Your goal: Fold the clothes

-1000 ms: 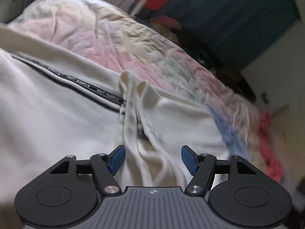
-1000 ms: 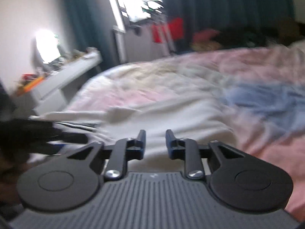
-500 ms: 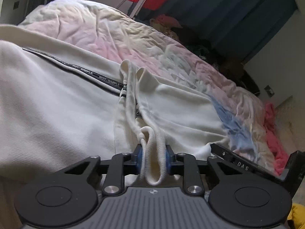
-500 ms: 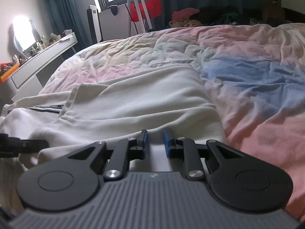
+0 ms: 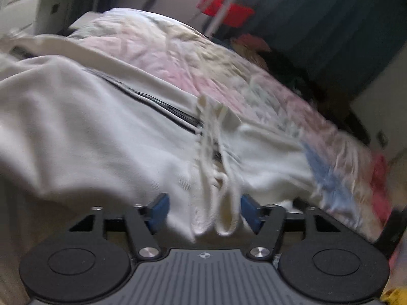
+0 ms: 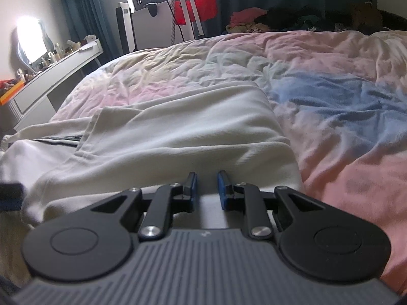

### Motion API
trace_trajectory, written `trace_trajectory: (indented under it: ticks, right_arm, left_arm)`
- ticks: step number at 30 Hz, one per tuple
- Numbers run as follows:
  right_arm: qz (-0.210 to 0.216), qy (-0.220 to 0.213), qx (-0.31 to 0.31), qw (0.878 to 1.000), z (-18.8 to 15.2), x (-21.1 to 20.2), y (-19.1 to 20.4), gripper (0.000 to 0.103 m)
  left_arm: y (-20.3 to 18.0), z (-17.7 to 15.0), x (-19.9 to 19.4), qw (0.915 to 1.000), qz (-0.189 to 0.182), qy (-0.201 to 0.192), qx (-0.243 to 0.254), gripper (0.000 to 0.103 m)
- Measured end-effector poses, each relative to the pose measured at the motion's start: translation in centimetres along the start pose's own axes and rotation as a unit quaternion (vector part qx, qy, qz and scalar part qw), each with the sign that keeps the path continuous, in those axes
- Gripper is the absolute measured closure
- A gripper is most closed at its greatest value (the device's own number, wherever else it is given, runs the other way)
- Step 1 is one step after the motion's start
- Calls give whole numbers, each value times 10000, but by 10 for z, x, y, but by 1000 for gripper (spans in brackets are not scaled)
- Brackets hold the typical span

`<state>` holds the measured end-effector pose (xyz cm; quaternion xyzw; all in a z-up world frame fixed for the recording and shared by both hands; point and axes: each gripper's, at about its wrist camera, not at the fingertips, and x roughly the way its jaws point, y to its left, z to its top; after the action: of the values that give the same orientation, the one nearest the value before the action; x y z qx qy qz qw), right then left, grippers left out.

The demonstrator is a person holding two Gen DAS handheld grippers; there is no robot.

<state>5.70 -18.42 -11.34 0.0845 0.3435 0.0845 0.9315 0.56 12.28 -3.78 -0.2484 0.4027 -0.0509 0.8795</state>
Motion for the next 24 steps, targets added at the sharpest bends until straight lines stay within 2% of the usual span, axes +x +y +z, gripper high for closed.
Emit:
trace_trajectory:
  ticks: [2,6,8,11,13,16,18,20,22,24]
  right_arm:
    - [19,14,39,10000,0,0,0,83]
    - [48,37,93,9999,1,-1,-2,83]
    - [40,41,76,10000,1,-1,-1,83]
    - [25,46,54,10000,2,0,0,83]
    - [28,47,56,10000,2,0,0,83]
    - [21,50,24,10000,2,0,0,83]
    - [8,51,5,10000,2,1,1,83]
    - [-6,45,-3,10000,2,1,2,83]
    - [-24,25,-22,10000,1,1,3,83]
    - [-60,-8,-112,9999,-2,2,7,82]
  left_arm:
    - [19,10,-26,9983,122,-333,-455,23]
    - [70,35,-80,9852,417,-1050,-1290,18]
    - [98,47,-97,9779,694,-1176,-1584,15]
    - [144,53,-103,9676,1008,-1004,-2085,15]
    - [179,46,-100,9556,726,-877,-2718,14]
    - [224,33,-81,9315,-152,-584,-3588,13]
    - [242,28,-72,9192,-287,-623,-3877,14]
    - [251,27,-67,9144,-292,-816,-3954,17]
    - [255,31,-66,9144,-252,-1212,-3853,20]
    - [258,38,-61,9174,-63,-1500,-3686,22]
